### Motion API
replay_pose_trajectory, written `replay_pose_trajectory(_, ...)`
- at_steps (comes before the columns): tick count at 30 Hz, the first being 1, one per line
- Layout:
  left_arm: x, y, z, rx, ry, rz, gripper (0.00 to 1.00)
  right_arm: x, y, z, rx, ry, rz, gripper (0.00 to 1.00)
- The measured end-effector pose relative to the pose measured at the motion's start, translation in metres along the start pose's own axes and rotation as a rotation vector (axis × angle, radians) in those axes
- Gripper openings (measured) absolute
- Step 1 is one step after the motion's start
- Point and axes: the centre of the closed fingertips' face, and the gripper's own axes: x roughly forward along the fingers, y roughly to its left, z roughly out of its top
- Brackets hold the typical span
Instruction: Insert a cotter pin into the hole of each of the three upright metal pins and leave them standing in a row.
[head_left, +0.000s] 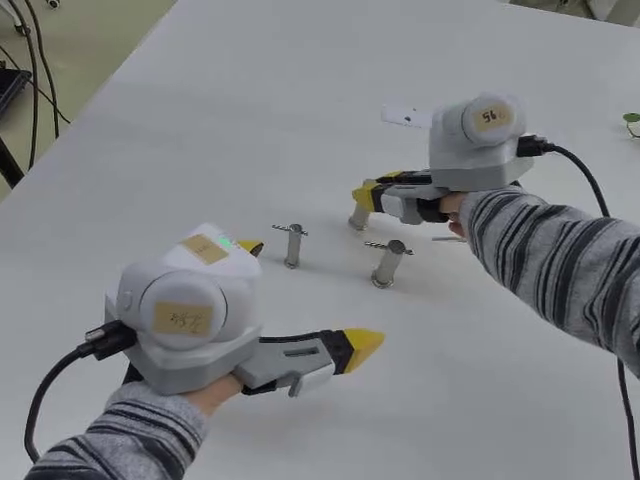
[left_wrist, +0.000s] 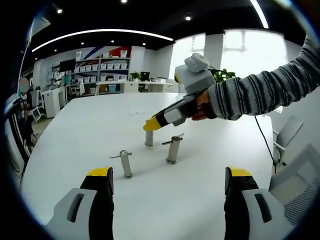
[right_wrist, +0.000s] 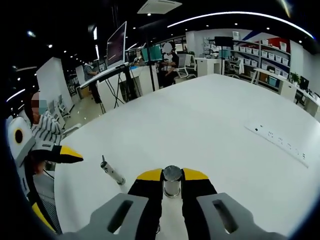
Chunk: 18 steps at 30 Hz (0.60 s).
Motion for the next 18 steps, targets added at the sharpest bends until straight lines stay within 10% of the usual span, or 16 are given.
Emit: replay_pose_trajectory(18, 0.002, -0.006, 0.001, 0.015, -0.002, -0.022, 0.93, -0.062, -0.015, -0.038, -0.012, 0.040, -0.115, 0.08)
